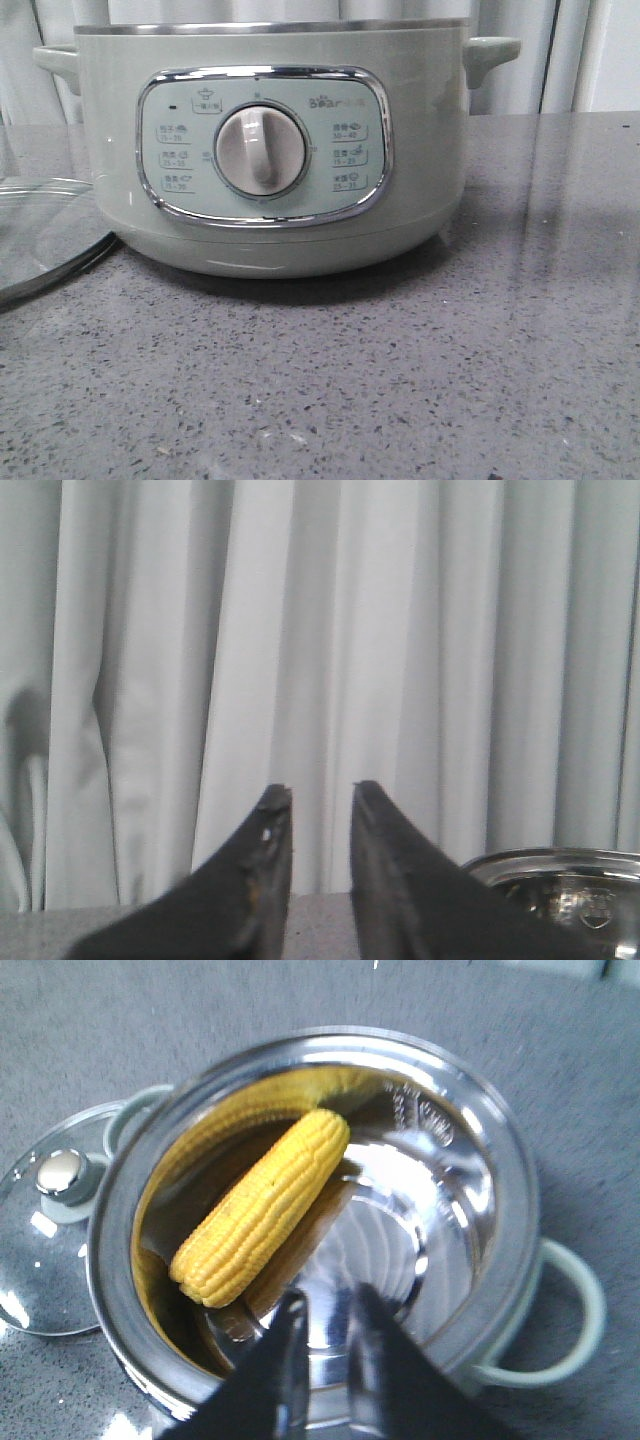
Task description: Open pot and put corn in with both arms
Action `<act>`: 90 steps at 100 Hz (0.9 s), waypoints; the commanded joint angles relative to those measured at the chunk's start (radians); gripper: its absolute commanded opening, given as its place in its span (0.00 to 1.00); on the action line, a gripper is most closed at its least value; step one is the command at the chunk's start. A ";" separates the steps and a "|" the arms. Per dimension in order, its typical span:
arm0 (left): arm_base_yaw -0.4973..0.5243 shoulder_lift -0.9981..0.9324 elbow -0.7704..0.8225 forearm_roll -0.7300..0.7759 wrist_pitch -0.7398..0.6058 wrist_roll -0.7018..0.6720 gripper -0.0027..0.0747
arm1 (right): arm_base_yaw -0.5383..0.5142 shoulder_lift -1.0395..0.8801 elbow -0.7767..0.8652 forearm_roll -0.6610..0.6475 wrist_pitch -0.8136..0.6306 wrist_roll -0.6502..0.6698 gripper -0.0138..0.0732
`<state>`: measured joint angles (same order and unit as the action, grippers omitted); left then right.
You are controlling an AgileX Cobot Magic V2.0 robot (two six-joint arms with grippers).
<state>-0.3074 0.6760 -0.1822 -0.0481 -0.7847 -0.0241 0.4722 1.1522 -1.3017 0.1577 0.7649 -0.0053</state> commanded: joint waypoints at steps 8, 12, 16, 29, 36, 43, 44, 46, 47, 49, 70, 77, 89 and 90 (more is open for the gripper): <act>-0.007 -0.171 -0.022 0.076 0.074 -0.037 0.01 | 0.001 -0.123 -0.017 -0.094 -0.042 -0.013 0.09; -0.007 -0.217 -0.022 0.076 0.104 -0.038 0.01 | 0.001 -0.154 -0.003 -0.116 -0.052 -0.013 0.09; -0.007 -0.256 -0.022 0.076 0.131 -0.038 0.01 | 0.001 -0.180 0.021 -0.140 -0.065 -0.013 0.09; -0.007 -0.396 -0.022 0.076 0.263 -0.038 0.01 | 0.001 -0.295 0.133 -0.180 -0.146 -0.013 0.09; -0.007 -0.463 -0.022 0.076 0.340 -0.038 0.01 | 0.001 -0.363 0.213 -0.200 -0.194 -0.013 0.09; -0.007 -0.523 -0.022 0.076 0.419 -0.038 0.01 | 0.001 -0.434 0.306 -0.244 -0.250 -0.013 0.09; -0.007 -0.529 -0.022 0.076 0.427 -0.038 0.01 | 0.001 -0.441 0.316 -0.250 -0.256 -0.013 0.09; -0.007 -0.544 -0.022 0.076 0.452 -0.038 0.01 | 0.001 -0.463 0.346 -0.265 -0.275 -0.013 0.09; -0.007 -0.548 -0.022 0.076 0.469 -0.038 0.01 | 0.001 -0.478 0.356 -0.276 -0.288 -0.013 0.09; -0.007 -0.561 -0.022 0.076 0.495 -0.038 0.01 | 0.001 -0.501 0.387 -0.285 -0.300 -0.013 0.09; -0.007 -0.640 -0.022 0.072 0.685 -0.038 0.01 | 0.001 -0.734 0.625 -0.318 -0.442 -0.013 0.09; -0.007 -0.642 -0.022 0.072 0.704 -0.038 0.01 | 0.001 -0.809 0.674 -0.318 -0.451 -0.013 0.09; -0.007 -0.642 -0.022 0.072 0.706 -0.038 0.01 | 0.001 -0.932 0.726 -0.317 -0.424 -0.013 0.09; -0.007 -0.642 -0.022 0.072 0.706 -0.038 0.01 | 0.001 -0.938 0.729 -0.317 -0.422 -0.013 0.09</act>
<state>-0.3074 0.0245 -0.1767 0.0285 -0.0200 -0.0496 0.4722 0.2774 -0.5772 -0.1417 0.4176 -0.0070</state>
